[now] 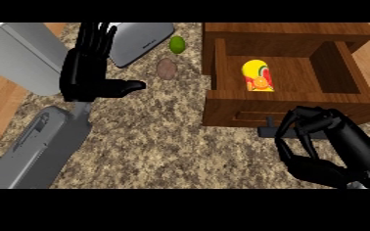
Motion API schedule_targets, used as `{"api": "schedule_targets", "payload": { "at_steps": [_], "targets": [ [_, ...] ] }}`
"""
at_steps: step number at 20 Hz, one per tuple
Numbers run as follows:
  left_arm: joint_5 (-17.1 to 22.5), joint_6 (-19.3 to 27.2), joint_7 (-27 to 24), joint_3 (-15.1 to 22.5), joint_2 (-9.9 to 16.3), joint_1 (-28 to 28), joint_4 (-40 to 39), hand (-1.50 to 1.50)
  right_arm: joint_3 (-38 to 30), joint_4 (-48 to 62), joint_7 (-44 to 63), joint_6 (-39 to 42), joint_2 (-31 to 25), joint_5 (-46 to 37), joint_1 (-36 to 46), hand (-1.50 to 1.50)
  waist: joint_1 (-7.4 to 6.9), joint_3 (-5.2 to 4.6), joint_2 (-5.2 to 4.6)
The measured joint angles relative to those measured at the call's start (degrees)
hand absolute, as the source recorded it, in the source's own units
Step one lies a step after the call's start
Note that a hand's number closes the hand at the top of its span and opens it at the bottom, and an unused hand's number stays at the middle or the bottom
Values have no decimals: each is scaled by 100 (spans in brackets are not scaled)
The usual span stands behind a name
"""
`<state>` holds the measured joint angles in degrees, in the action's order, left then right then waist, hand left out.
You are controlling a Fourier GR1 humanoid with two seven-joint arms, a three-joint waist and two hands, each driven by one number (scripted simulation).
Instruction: Pick up the cup, place it into the drawer and close the drawer
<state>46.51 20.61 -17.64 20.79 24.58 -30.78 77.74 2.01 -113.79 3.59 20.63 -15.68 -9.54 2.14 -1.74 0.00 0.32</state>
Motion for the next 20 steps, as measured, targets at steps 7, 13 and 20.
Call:
{"api": "schedule_targets", "payload": {
  "at_steps": [7,13,20],
  "targets": [
    [164,-582,-131,-365,482,961,507,-150,709,770,-771,-306,-375,-1796,226,150,-3,0,-25],
    [206,-1077,-195,-761,705,1689,805,-150,1102,2164,-1229,-946,-59,-2812,748,-150,52,0,-36],
    [195,-1592,-175,-1208,809,2229,978,-150,1086,4004,-1720,-1437,126,-3484,1485,-150,75,1,-41]
  ]
}}
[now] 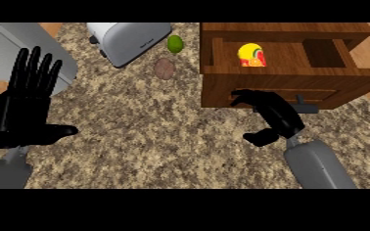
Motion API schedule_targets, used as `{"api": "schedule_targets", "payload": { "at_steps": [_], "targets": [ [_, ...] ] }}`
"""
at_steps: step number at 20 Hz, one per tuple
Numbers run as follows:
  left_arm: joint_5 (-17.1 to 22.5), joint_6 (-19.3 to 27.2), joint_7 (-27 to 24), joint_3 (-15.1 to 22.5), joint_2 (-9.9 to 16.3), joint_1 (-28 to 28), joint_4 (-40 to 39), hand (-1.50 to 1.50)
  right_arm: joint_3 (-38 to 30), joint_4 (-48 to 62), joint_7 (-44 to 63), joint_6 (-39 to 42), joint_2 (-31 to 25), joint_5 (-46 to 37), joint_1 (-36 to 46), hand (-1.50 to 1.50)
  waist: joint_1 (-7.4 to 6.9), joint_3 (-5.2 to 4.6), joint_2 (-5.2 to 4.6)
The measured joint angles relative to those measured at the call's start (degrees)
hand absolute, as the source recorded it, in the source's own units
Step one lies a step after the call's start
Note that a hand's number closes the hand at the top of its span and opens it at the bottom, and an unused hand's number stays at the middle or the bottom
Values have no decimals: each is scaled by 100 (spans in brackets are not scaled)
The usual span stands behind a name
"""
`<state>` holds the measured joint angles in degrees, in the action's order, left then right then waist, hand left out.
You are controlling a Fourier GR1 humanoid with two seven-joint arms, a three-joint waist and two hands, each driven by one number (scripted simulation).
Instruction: Pick up the cup, place it into the drawer and close the drawer
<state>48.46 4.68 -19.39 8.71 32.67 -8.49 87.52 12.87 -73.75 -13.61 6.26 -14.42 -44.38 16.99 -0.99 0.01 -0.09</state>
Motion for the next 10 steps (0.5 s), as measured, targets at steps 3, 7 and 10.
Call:
{"api": "schedule_targets", "payload": {
  "at_steps": [3,7,10],
  "targets": [
    [-28,-251,-8,-192,-29,171,-2,-150,-83,850,-179,-203,169,-184,408,-150,9,0,-3],
    [-93,-665,-108,-444,-68,370,-199,-150,-343,1890,-461,-403,280,-268,1016,-150,12,-9,5],
    [-182,-827,-132,-509,-169,352,-325,-150,-600,2771,-838,-571,314,-249,1569,-150,-8,-17,13]
  ]
}}
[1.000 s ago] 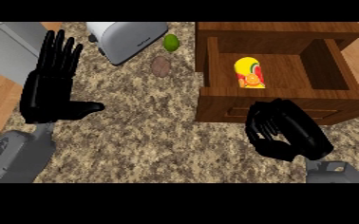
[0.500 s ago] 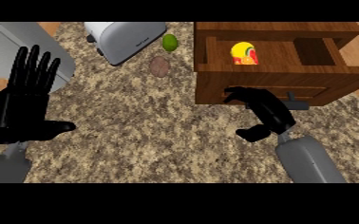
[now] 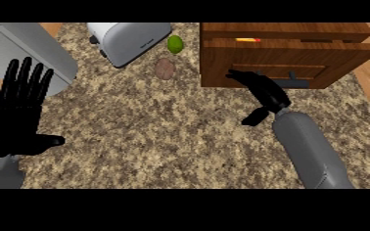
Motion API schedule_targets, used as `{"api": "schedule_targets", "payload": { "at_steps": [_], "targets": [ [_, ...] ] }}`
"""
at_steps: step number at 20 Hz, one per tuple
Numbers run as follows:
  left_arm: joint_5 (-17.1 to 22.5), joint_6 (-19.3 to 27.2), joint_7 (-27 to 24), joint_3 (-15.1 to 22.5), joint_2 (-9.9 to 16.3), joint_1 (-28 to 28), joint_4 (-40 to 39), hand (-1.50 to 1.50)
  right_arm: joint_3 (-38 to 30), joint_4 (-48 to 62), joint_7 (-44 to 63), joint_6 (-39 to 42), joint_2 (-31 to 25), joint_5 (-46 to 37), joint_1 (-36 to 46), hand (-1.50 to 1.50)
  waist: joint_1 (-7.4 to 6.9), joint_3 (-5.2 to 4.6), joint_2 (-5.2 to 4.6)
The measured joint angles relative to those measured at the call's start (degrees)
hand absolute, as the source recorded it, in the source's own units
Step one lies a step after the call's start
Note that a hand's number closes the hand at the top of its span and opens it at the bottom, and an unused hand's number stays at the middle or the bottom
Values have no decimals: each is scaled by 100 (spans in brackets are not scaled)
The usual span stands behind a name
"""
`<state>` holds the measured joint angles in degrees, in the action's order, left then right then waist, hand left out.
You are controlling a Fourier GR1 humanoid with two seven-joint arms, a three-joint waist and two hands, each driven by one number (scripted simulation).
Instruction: Pick up the cup, place it into the drawer and close the drawer
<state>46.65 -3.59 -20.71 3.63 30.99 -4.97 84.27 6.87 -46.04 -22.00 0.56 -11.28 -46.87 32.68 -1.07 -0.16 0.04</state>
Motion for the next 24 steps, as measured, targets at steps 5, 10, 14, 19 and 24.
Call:
{"api": "schedule_targets", "payload": {
  "at_steps": [5,10,14,19,24],
  "targets": [
    [-19,-233,25,-146,-51,-28,-132,-150,-400,1284,-574,-4,-80,124,807,-150,-80,5,-23],
    [-98,-383,0,-157,-125,-129,-277,-150,-670,2215,-1121,193,-320,197,1482,-150,-163,-6,-17],
    [-141,-421,20,-138,-195,-223,-354,-150,-791,2707,-1383,297,-458,204,1825,-150,-232,-5,-31],
    [-221,-471,12,-128,-210,-285,-393,-150,-918,3115,-1689,526,-557,279,1989,-150,-299,5,-42],
    [-295,-513,-24,-117,-238,-313,-436,-150,-975,3366,-1901,725,-635,313,2099,-150,-343,17,-63]
  ]
}}
